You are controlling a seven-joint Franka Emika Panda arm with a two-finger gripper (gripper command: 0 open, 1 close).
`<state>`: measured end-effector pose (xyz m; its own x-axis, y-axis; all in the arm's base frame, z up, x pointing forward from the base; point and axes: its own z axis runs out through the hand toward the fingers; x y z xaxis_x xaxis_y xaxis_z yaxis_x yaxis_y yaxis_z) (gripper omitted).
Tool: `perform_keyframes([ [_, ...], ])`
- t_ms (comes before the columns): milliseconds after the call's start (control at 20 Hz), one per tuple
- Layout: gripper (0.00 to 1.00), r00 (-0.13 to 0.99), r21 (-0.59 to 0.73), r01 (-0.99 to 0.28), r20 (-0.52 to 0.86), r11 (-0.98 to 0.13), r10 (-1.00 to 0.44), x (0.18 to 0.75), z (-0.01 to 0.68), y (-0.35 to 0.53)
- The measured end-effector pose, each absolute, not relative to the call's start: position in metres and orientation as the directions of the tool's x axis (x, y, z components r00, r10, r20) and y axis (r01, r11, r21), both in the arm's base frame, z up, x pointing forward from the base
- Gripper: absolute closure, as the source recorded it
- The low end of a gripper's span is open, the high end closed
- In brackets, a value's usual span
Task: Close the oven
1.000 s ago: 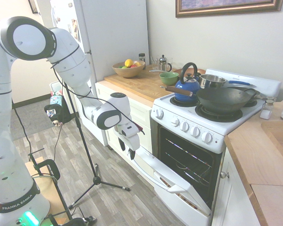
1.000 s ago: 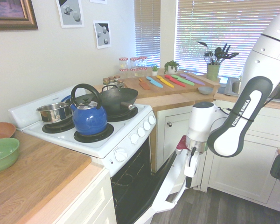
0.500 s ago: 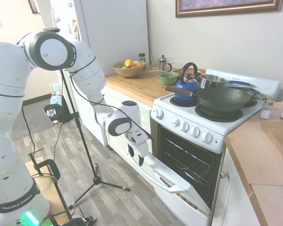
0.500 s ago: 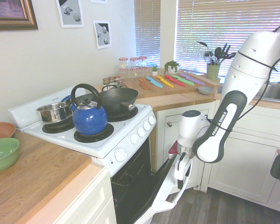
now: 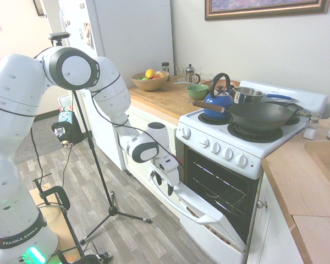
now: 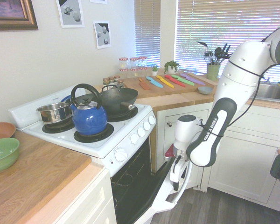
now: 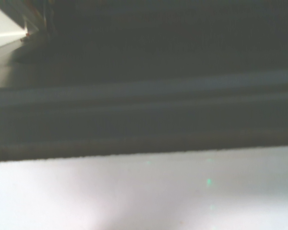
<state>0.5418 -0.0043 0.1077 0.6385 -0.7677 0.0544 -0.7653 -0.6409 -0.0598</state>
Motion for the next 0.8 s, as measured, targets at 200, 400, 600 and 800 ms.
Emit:
perform_keyframes([
  [200, 0.00, 0.658, -0.103, -0.741, 0.088, -0.663, -0.748, 0.569, 0.127, 0.012],
  [400, 0.00, 0.685, -0.118, -0.712, 0.100, -0.692, -0.722, 0.593, 0.145, 0.036],
  [600, 0.00, 0.695, -0.126, -0.699, 0.112, -0.704, -0.710, 0.622, 0.157, 0.051],
  [800, 0.00, 0.692, -0.136, -0.696, 0.132, -0.705, -0.709, 0.654, 0.166, 0.062],
])
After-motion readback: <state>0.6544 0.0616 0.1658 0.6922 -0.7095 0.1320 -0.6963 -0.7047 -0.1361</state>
